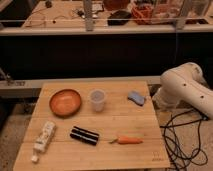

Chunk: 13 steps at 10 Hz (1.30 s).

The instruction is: Place the eraser in the ceramic cup

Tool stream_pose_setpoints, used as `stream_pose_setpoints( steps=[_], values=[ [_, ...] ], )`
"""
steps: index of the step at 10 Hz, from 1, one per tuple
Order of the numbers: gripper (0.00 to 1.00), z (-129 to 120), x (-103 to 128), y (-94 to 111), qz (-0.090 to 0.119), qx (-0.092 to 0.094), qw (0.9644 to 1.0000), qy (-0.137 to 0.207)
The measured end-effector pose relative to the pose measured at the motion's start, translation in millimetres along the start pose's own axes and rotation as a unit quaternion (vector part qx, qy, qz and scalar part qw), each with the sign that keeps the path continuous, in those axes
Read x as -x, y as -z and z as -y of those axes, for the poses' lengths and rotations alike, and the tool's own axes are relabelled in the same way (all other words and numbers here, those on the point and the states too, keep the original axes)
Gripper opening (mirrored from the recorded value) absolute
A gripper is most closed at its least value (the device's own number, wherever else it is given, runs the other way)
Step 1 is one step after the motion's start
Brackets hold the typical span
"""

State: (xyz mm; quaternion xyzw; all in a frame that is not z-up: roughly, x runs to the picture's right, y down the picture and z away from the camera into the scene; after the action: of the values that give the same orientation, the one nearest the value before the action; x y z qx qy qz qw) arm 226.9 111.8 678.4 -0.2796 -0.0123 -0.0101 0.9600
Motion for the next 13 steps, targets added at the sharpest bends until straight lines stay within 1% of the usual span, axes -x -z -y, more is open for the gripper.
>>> stream_pose_setpoints(
  steps=[2,4,6,7,8,10,12,13],
  values=[
    [0.8,-3.1,18.1,-0.2,0.007,0.0,0.9999,0.014],
    [0.8,-8.0,27.0,-1.1,0.013,0.0,0.9996,0.026],
    [0.8,-11.0,49.4,-2.6,0.02,0.0,0.9987,0.046],
    [0.8,-11.4,69.5,-3.3,0.024,0.0,0.998,0.058],
    [0.8,-11.4,81.4,-3.8,0.027,0.0,0.9974,0.066],
    [0.8,-16.2,101.4,-5.9,0.033,0.0,0.9956,0.088],
    [0.8,-19.7,110.8,-8.4,0.037,0.002,0.9941,0.103],
    [0.8,-22.3,124.1,-10.2,0.039,0.004,0.9925,0.115]
  ],
)
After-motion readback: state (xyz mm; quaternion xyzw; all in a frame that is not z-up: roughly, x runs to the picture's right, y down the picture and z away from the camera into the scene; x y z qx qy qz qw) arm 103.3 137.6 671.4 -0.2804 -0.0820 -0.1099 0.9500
